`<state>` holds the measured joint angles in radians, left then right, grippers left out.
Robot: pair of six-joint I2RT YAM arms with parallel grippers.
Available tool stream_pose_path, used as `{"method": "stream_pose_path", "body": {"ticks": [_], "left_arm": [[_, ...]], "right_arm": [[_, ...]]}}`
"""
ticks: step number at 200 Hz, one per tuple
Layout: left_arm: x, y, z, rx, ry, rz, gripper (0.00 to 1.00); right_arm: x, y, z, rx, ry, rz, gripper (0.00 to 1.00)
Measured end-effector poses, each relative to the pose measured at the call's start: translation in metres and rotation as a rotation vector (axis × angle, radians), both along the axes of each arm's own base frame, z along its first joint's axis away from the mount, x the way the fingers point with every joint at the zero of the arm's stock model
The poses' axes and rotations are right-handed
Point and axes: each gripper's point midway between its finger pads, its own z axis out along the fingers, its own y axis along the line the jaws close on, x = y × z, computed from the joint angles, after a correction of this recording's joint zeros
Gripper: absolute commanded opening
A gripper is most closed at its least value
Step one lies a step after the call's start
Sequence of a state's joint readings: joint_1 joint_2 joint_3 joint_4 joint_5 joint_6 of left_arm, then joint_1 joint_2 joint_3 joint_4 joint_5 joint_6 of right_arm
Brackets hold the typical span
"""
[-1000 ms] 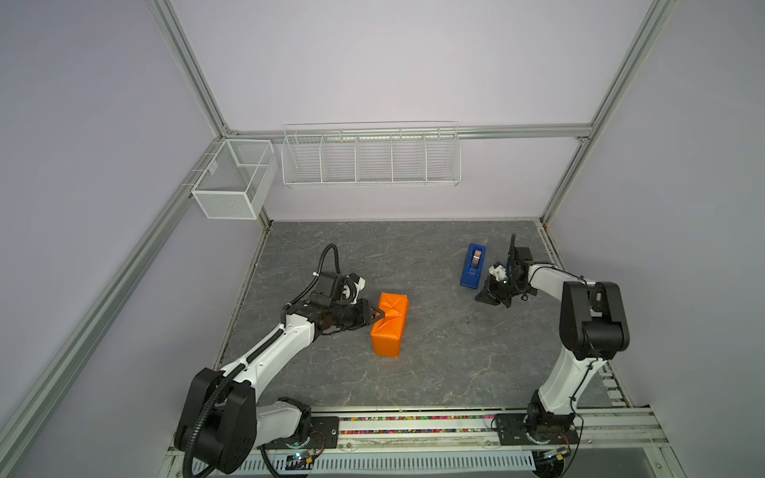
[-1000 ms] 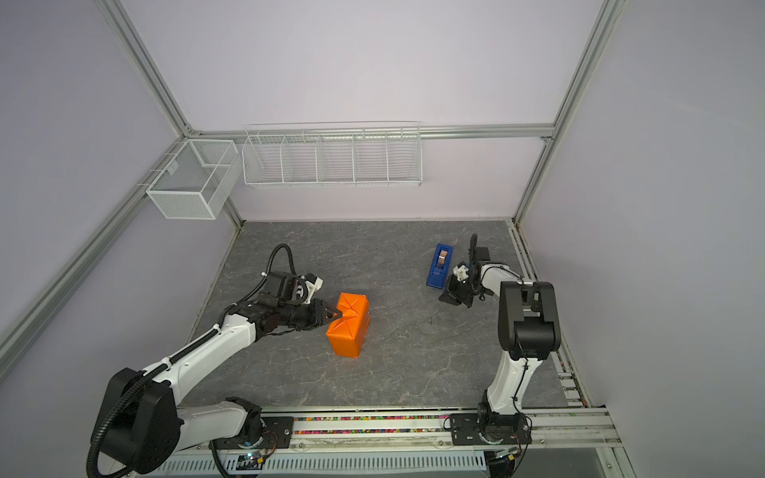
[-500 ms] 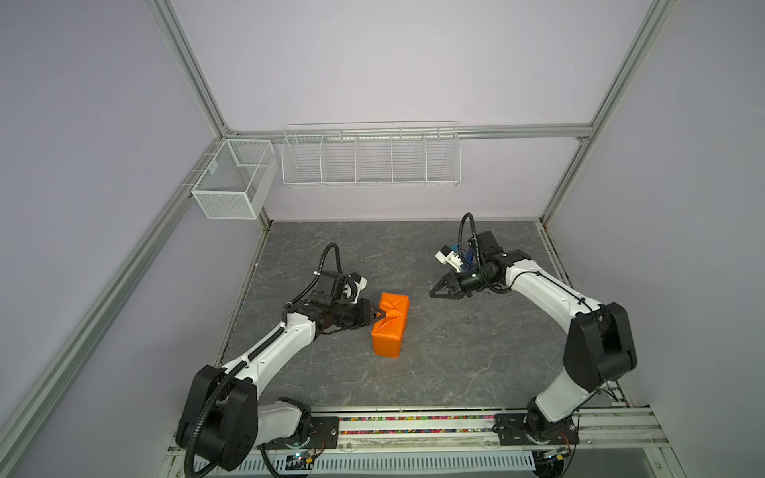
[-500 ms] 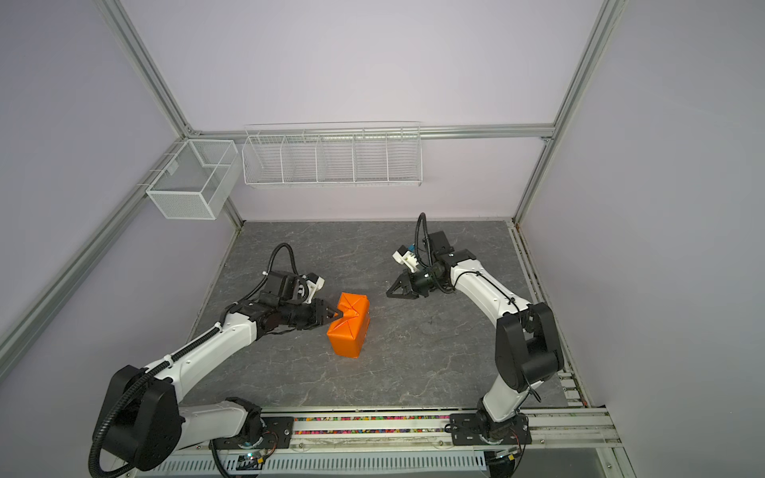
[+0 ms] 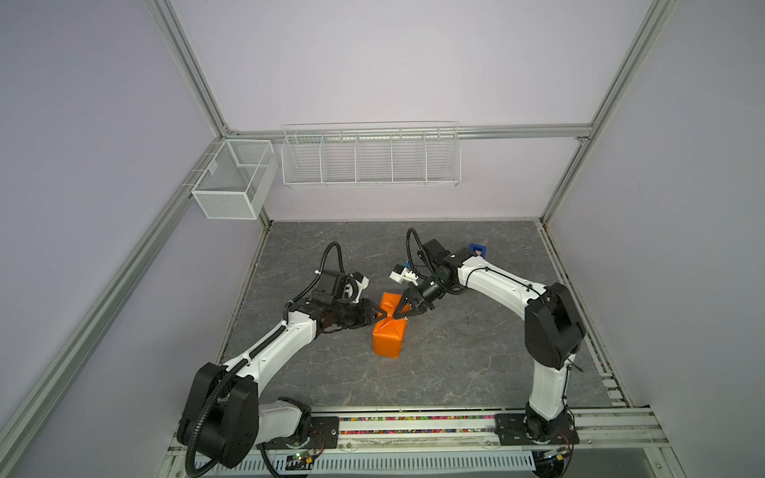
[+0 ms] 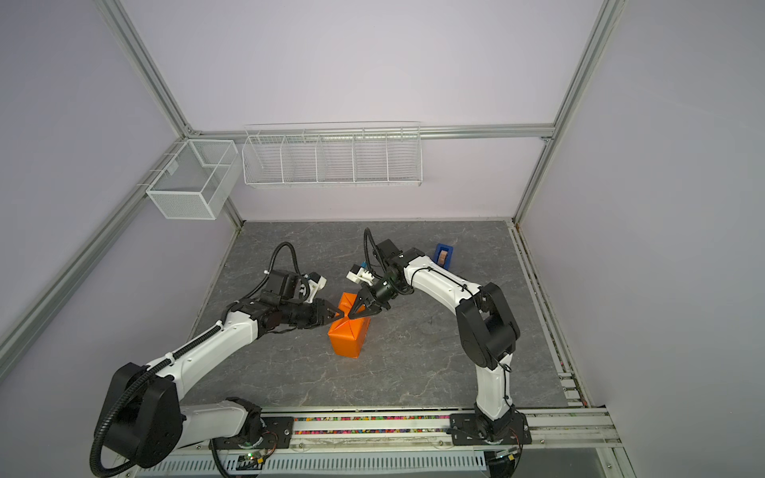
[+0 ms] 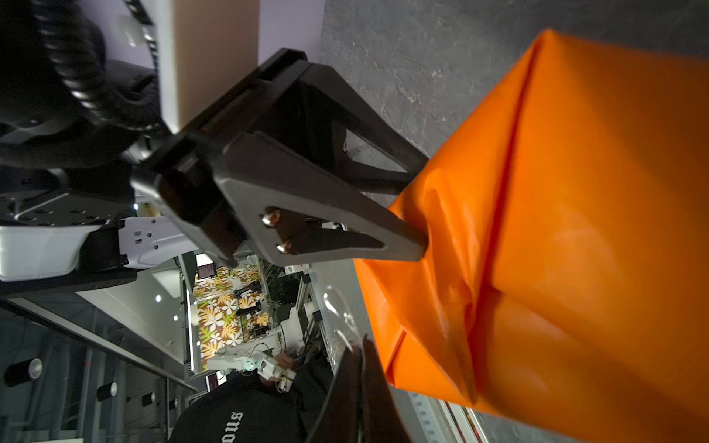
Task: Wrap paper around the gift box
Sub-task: 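Carry the tape strip with the right gripper to the orange box, then press tape onto the folded paper end with the right gripper while the left holds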
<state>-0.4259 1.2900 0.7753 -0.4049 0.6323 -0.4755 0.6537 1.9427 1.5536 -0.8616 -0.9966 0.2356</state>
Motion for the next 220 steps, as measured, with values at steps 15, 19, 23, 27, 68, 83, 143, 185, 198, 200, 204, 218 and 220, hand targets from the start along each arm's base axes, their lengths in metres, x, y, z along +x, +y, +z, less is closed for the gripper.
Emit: {"method": "stream_pose_path", "body": {"ticks": [15, 19, 23, 27, 68, 83, 143, 185, 198, 200, 204, 218, 220], "left_arm": [[0.000, 0.000, 0.000, 0.000, 0.000, 0.000, 0.36], [0.000, 0.000, 0.000, 0.000, 0.000, 0.000, 0.36], [0.000, 0.000, 0.000, 0.000, 0.000, 0.000, 0.36], [0.000, 0.000, 0.000, 0.000, 0.000, 0.000, 0.36], [0.000, 0.000, 0.000, 0.001, 0.000, 0.000, 0.36], [-0.001, 0.001, 0.000, 0.005, 0.000, -0.001, 0.36], [-0.006, 0.007, 0.012, 0.076, 0.011, 0.022, 0.49], [0.002, 0.004, 0.040, 0.073, -0.029, 0.036, 0.63], [0.004, -0.002, 0.044, 0.075, -0.037, 0.026, 0.63], [0.005, -0.003, 0.044, 0.076, -0.036, 0.023, 0.63], [0.005, -0.004, 0.044, 0.078, -0.035, 0.019, 0.63], [0.006, -0.009, 0.035, 0.096, -0.015, 0.007, 0.63], [0.006, -0.010, 0.033, 0.099, -0.010, 0.006, 0.62]], "right_arm": [[0.000, 0.001, -0.002, -0.013, 0.017, 0.000, 0.07], [0.001, 0.002, -0.002, -0.014, 0.020, 0.000, 0.07], [0.002, 0.002, -0.002, -0.016, 0.021, -0.001, 0.07], [0.003, 0.003, -0.003, -0.018, 0.024, -0.001, 0.07], [0.009, 0.005, -0.018, -0.072, 0.086, -0.007, 0.07], [0.007, 0.004, -0.025, -0.090, 0.133, -0.006, 0.07], [0.004, -0.002, -0.024, -0.132, 0.170, -0.012, 0.07], [0.004, -0.004, -0.024, -0.140, 0.176, -0.014, 0.07], [0.004, -0.004, -0.024, -0.141, 0.176, -0.014, 0.07], [0.004, -0.004, -0.024, -0.142, 0.176, -0.014, 0.07], [0.004, -0.004, -0.024, -0.143, 0.176, -0.014, 0.07], [0.004, -0.004, -0.024, -0.145, 0.174, -0.015, 0.07], [0.004, -0.004, -0.024, -0.145, 0.174, -0.015, 0.07]]}}
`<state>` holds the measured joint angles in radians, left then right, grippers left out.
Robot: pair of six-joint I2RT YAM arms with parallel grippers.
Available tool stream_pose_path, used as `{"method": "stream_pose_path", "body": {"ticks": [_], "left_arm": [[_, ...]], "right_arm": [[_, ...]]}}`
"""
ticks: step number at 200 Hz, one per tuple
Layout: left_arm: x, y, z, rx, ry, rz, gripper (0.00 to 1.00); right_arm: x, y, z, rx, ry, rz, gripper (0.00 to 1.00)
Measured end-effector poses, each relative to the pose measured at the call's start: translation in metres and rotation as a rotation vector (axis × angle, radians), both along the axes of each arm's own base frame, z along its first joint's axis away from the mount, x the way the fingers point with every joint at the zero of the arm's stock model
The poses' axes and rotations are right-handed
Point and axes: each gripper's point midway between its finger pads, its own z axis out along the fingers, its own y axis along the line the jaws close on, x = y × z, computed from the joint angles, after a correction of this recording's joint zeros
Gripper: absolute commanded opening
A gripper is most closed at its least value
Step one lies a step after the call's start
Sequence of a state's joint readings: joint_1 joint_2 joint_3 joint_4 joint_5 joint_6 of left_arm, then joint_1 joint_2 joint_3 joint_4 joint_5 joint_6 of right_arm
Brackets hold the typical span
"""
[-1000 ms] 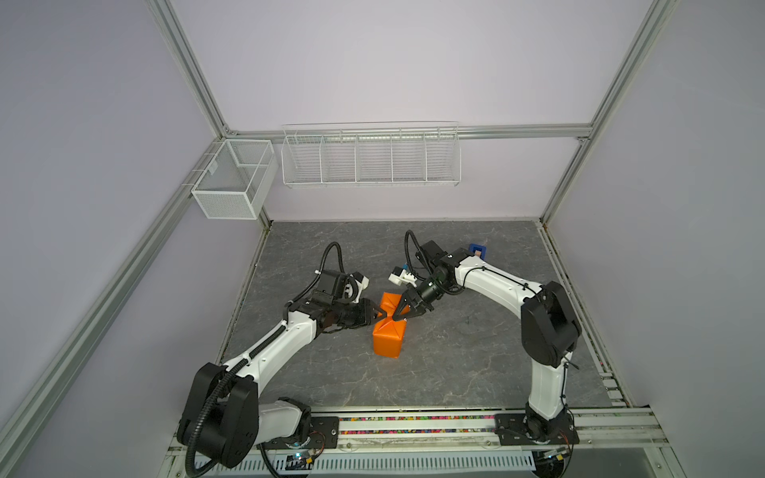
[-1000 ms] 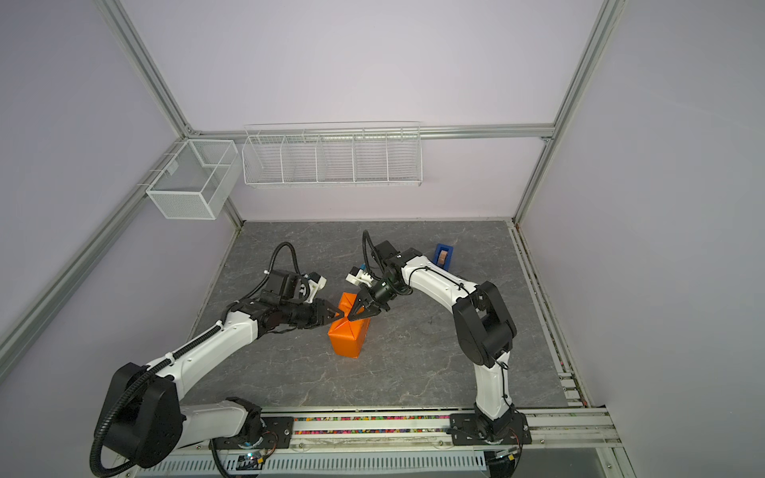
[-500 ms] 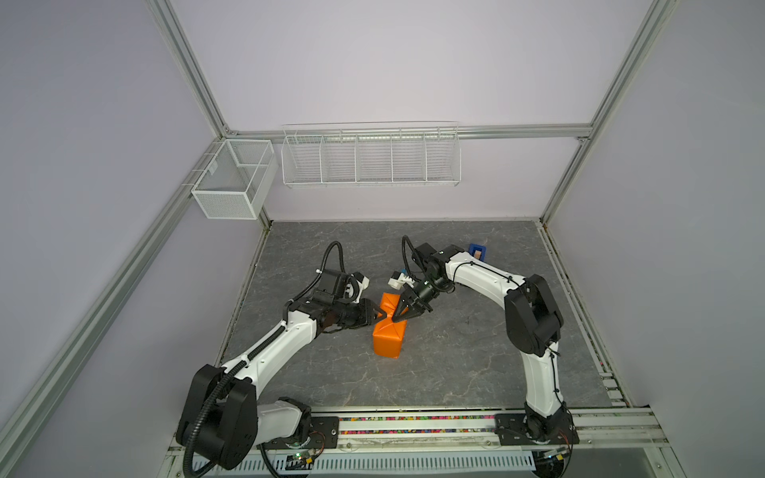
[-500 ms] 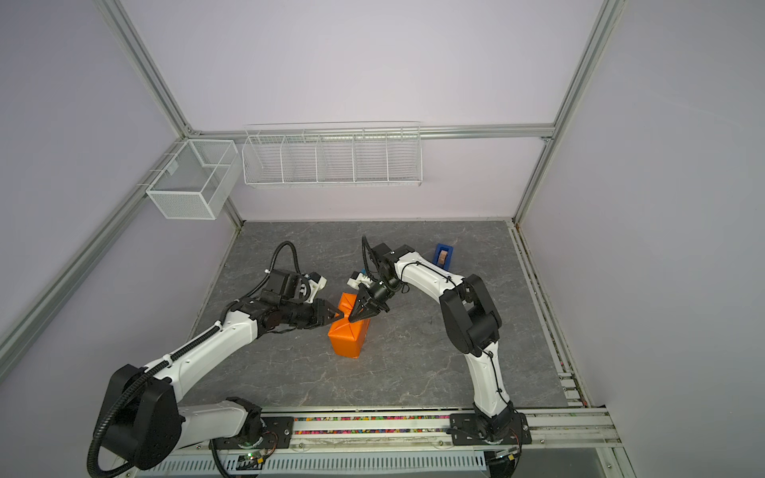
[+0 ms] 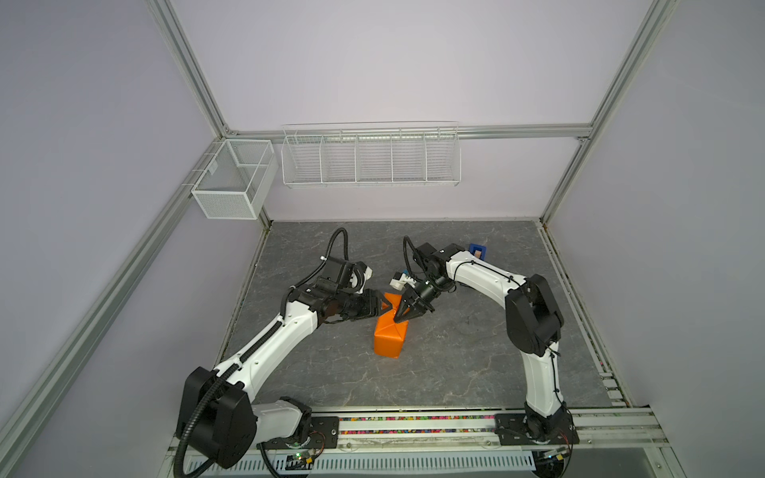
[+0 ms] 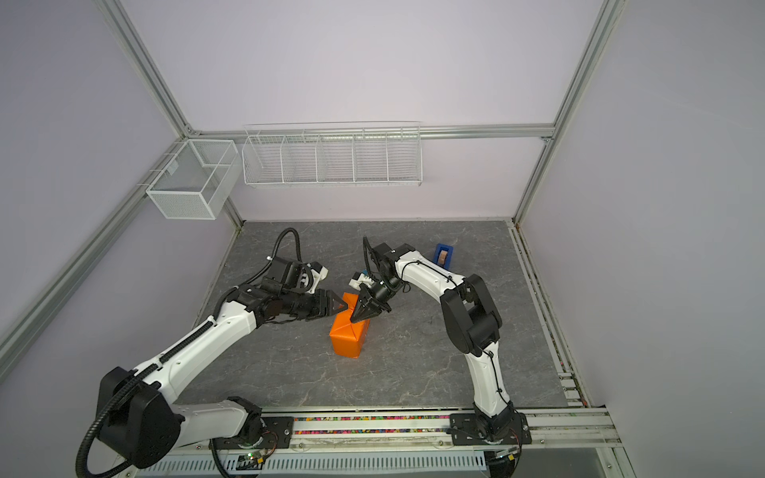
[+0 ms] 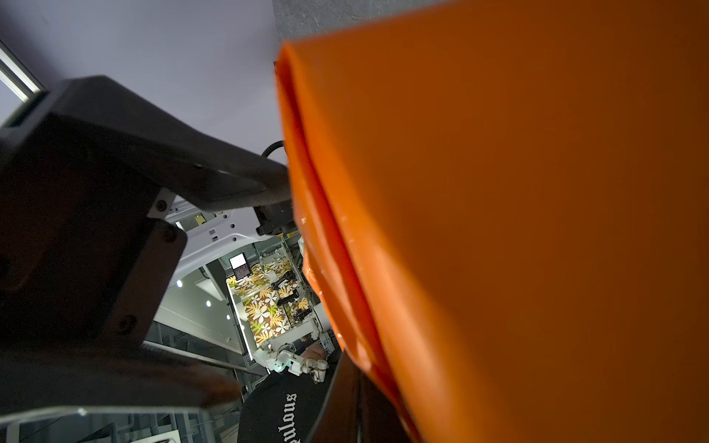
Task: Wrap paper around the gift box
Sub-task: 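Press tape onto the folded paper end with the right gripper while the left holds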
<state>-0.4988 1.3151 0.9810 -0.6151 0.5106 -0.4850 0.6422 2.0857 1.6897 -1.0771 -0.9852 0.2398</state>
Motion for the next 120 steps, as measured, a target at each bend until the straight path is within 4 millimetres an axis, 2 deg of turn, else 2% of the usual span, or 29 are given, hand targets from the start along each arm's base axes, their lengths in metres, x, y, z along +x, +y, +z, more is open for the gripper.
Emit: {"method": "stream_pose_path", "body": {"ticks": [39, 82, 111, 120], "left_arm": [[-0.001, -0.003, -0.028, 0.066, 0.063, -0.006, 0.59], [0.000, -0.001, -0.032, 0.085, 0.063, 0.001, 0.59], [0.001, 0.000, -0.034, 0.101, 0.060, 0.008, 0.58], [0.002, 0.000, -0.035, 0.103, 0.059, 0.009, 0.58]], "right_arm": [[0.001, 0.000, 0.000, -0.015, 0.001, -0.007, 0.07], [0.000, 0.001, -0.001, -0.023, -0.002, -0.005, 0.07], [0.001, 0.003, 0.003, -0.022, -0.011, -0.009, 0.29], [0.001, 0.003, 0.007, -0.028, -0.022, -0.015, 0.31]]}}
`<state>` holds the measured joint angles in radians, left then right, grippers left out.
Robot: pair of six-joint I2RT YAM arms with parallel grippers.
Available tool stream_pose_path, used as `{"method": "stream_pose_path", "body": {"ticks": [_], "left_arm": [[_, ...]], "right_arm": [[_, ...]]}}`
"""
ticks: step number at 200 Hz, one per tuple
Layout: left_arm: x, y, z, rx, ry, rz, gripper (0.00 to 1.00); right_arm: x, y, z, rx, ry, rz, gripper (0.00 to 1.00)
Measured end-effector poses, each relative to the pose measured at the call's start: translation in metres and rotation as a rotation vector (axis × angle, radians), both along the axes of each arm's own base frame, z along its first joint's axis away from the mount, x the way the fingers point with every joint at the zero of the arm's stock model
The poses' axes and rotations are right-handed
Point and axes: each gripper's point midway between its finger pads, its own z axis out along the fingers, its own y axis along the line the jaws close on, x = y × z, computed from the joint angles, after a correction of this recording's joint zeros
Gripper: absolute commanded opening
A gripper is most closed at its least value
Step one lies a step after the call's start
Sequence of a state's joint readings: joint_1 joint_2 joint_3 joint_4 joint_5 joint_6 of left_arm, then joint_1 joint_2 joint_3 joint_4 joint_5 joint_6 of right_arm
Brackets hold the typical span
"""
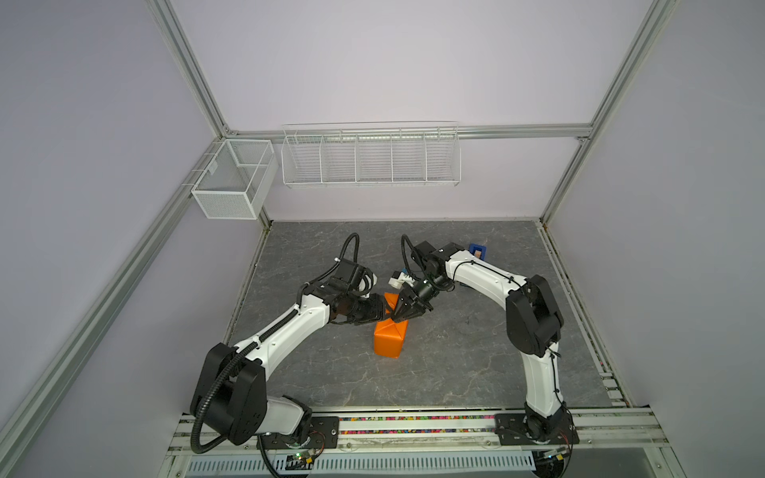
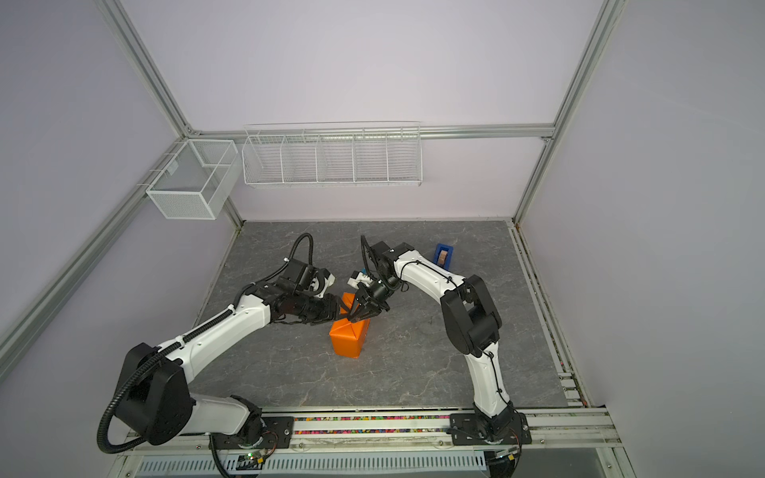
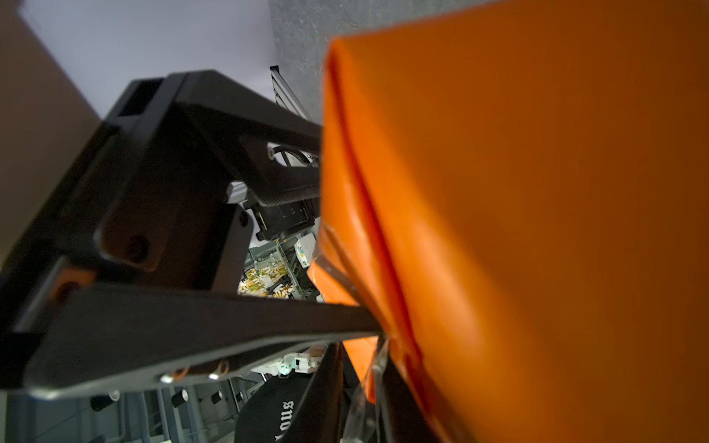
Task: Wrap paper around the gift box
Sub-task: 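Press tape onto the folded paper end with the right gripper while the left holds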
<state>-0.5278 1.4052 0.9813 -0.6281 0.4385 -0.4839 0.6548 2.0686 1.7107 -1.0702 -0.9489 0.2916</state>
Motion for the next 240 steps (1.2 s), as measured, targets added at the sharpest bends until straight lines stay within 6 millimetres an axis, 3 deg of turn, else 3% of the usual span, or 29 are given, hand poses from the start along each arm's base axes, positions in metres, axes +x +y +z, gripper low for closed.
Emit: {"method": "stream_pose_path", "body": {"ticks": [24, 64, 104, 124, 157, 184, 212, 240], "left_arm": [[0.001, 0.001, 0.000, 0.005, -0.004, 0.003, 0.57], [0.002, 0.002, -0.001, 0.008, -0.006, 0.008, 0.56], [0.002, 0.002, 0.000, 0.009, -0.006, 0.008, 0.55], [0.002, 0.002, 0.000, 0.008, -0.006, 0.008, 0.55], [0.002, 0.002, 0.000, 0.008, -0.006, 0.008, 0.54], [0.002, 0.002, 0.000, 0.008, -0.006, 0.008, 0.54], [0.002, 0.002, 0.000, 0.009, -0.006, 0.008, 0.54], [0.002, 0.004, -0.001, 0.018, -0.004, 0.014, 0.54]], "right_arm": [[0.001, -0.008, 0.007, -0.048, -0.063, -0.016, 0.34], [0.001, -0.042, 0.006, -0.216, -0.154, -0.056, 0.35], [0.006, -0.061, 0.014, -0.319, -0.240, -0.102, 0.26], [0.011, -0.053, 0.025, -0.282, -0.273, -0.129, 0.24], [0.016, -0.023, 0.047, -0.188, -0.334, -0.131, 0.28], [0.017, 0.002, 0.058, -0.126, -0.373, -0.110, 0.25], [0.015, 0.018, 0.038, -0.137, -0.336, -0.079, 0.16], [0.016, 0.010, 0.004, -0.228, -0.304, -0.077, 0.10]]}}
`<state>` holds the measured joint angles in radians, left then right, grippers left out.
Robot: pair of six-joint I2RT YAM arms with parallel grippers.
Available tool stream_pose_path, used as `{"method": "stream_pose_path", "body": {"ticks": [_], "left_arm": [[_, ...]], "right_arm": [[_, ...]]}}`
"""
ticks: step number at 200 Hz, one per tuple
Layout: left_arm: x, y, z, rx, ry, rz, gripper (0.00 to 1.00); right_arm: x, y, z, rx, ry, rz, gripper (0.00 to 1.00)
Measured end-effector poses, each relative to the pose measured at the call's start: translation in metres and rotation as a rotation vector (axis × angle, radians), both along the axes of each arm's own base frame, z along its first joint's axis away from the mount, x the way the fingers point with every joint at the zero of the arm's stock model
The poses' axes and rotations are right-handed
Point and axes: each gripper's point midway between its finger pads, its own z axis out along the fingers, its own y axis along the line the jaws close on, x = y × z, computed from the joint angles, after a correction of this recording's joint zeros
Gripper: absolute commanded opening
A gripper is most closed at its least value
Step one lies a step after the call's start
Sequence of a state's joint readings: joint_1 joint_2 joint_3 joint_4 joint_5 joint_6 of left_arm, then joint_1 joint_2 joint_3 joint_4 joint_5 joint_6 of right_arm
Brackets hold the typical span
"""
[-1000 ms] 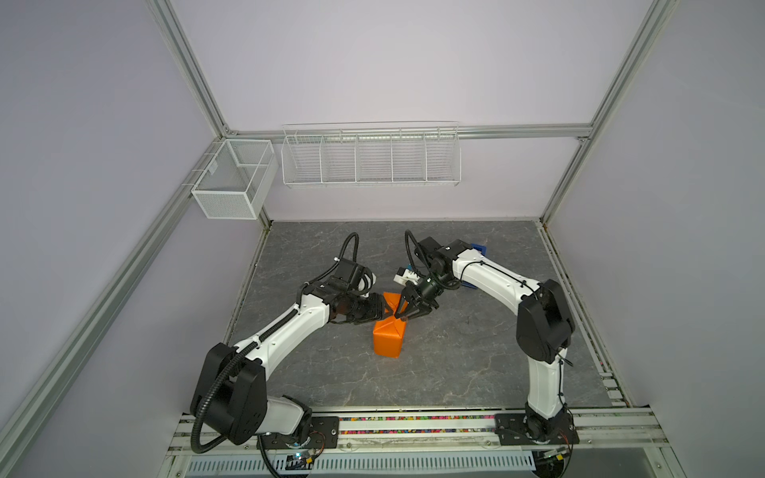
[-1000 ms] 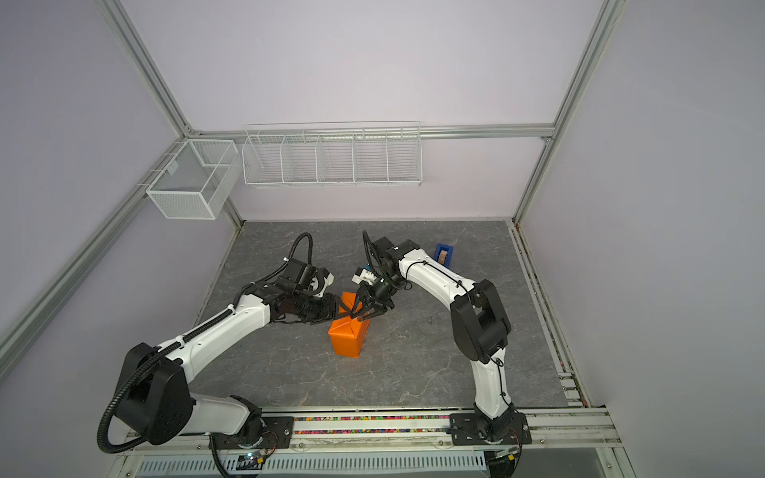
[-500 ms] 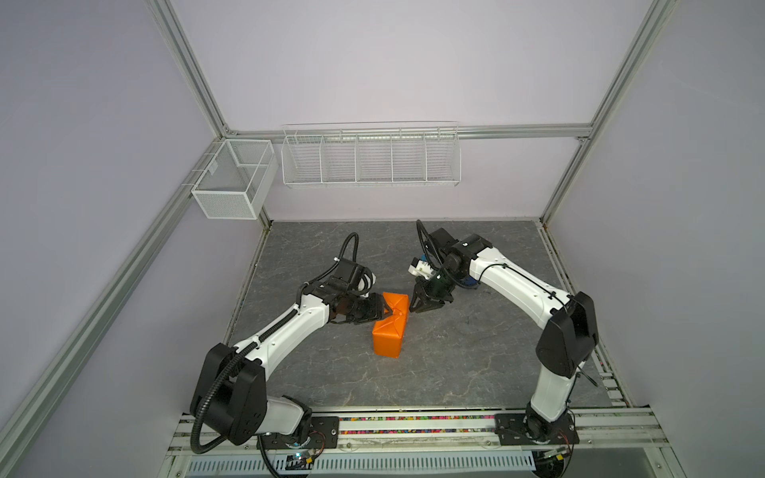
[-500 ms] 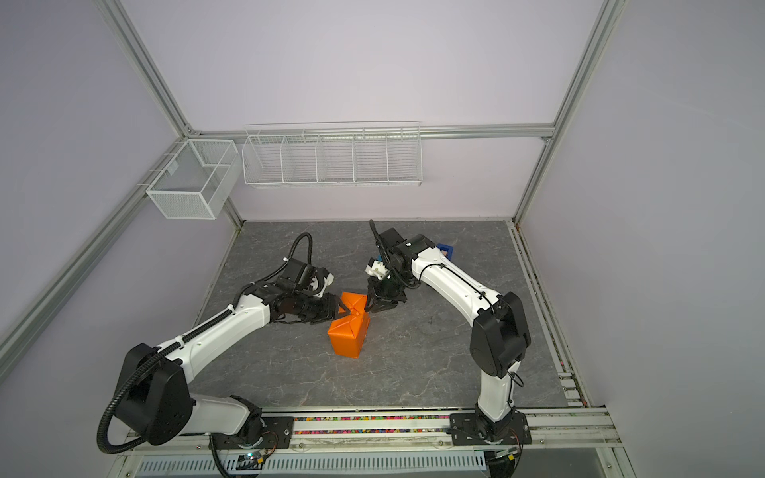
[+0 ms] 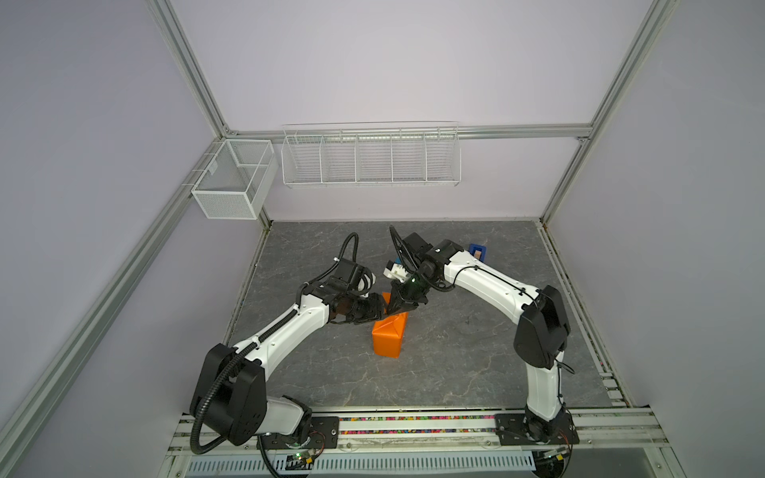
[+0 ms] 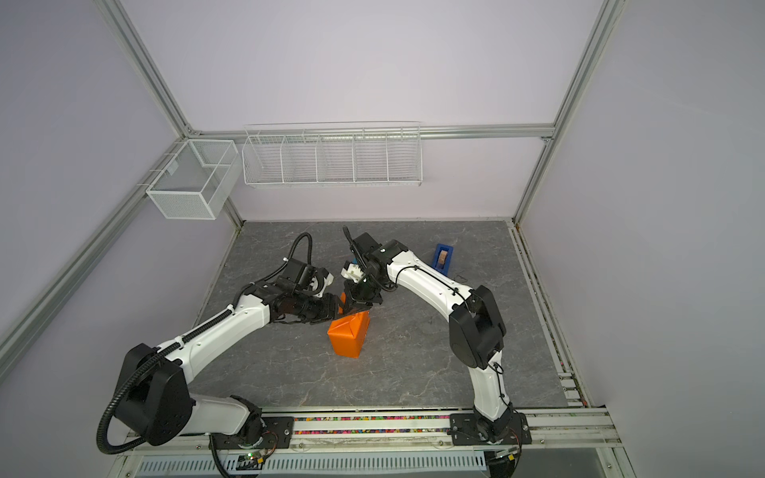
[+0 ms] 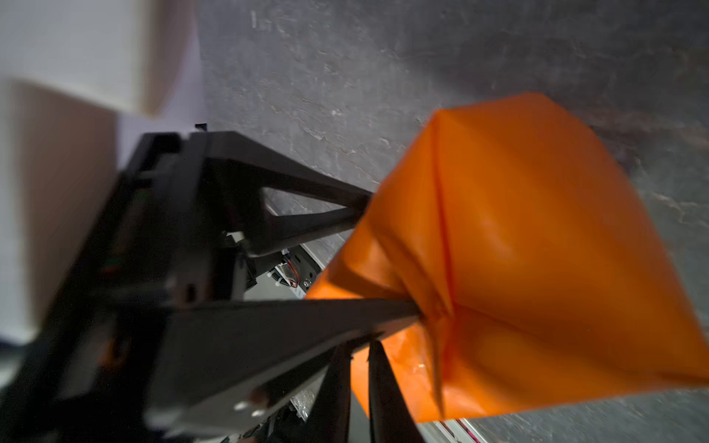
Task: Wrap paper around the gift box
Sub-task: 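Press tape onto the folded paper end with the right gripper while the left holds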
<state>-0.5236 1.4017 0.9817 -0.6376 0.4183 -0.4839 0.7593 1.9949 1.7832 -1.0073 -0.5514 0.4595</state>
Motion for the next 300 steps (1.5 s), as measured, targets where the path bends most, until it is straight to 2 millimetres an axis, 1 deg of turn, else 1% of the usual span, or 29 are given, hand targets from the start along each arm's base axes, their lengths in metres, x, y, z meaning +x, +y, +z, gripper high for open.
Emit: {"method": "stream_pose_path", "body": {"ticks": [7, 18, 39, 62, 79, 103, 118, 126, 138, 152, 170, 179, 192, 210, 237, 269, 300], "left_arm": [[0.000, 0.000, 0.000, 0.000, -0.002, 0.000, 0.54], [0.000, 0.000, 0.000, 0.000, -0.001, -0.001, 0.54], [0.000, 0.000, 0.000, -0.003, -0.002, -0.002, 0.54], [0.000, 0.000, 0.000, -0.003, -0.004, -0.001, 0.54], [-0.001, 0.001, -0.001, -0.001, -0.005, 0.001, 0.54], [-0.001, 0.001, -0.001, -0.001, -0.009, 0.002, 0.54], [-0.001, 0.001, -0.001, -0.002, -0.010, 0.002, 0.54], [-0.001, 0.001, -0.001, -0.002, -0.010, 0.002, 0.54], [-0.001, 0.001, 0.000, -0.002, -0.011, 0.002, 0.54], [0.000, 0.001, 0.000, -0.002, -0.014, 0.002, 0.54], [0.000, 0.001, 0.000, -0.002, -0.015, 0.003, 0.54], [0.000, 0.001, 0.000, -0.002, -0.014, 0.003, 0.54], [0.000, 0.001, 0.000, -0.002, -0.015, 0.003, 0.54], [0.000, 0.001, 0.000, -0.003, -0.016, 0.003, 0.54], [0.000, 0.001, 0.000, -0.004, -0.017, 0.003, 0.54], [0.000, 0.001, 0.000, -0.003, -0.016, 0.003, 0.53], [0.000, 0.001, -0.001, -0.005, -0.017, 0.002, 0.53]], "right_arm": [[0.000, -0.006, -0.006, -0.023, 0.005, -0.008, 0.09], [0.000, -0.010, -0.009, -0.032, 0.013, -0.015, 0.08], [-0.002, -0.018, -0.007, -0.046, -0.013, -0.021, 0.07], [-0.011, -0.037, -0.008, -0.091, -0.025, -0.033, 0.07], [-0.018, -0.053, -0.019, -0.146, -0.009, -0.044, 0.07], [-0.025, -0.068, -0.036, -0.214, 0.021, -0.051, 0.07], [-0.025, -0.073, -0.037, -0.232, 0.015, -0.062, 0.14], [-0.023, -0.073, -0.033, -0.226, 0.004, -0.076, 0.16], [-0.020, -0.073, -0.021, -0.196, -0.023, -0.098, 0.23], [-0.016, -0.071, -0.002, -0.137, -0.059, -0.139, 0.25], [-0.011, -0.063, 0.022, -0.043, -0.096, -0.184, 0.29], [-0.009, -0.058, 0.030, -0.003, -0.103, -0.203, 0.30], [-0.007, -0.049, 0.034, 0.049, -0.090, -0.225, 0.32], [-0.004, -0.038, 0.030, 0.085, -0.053, -0.239, 0.35], [0.000, -0.028, 0.014, 0.093, -0.007, -0.246, 0.36], [-0.003, -0.027, -0.004, 0.073, 0.031, -0.255, 0.35], [-0.002, -0.026, -0.006, 0.077, 0.032, -0.257, 0.35]]}}
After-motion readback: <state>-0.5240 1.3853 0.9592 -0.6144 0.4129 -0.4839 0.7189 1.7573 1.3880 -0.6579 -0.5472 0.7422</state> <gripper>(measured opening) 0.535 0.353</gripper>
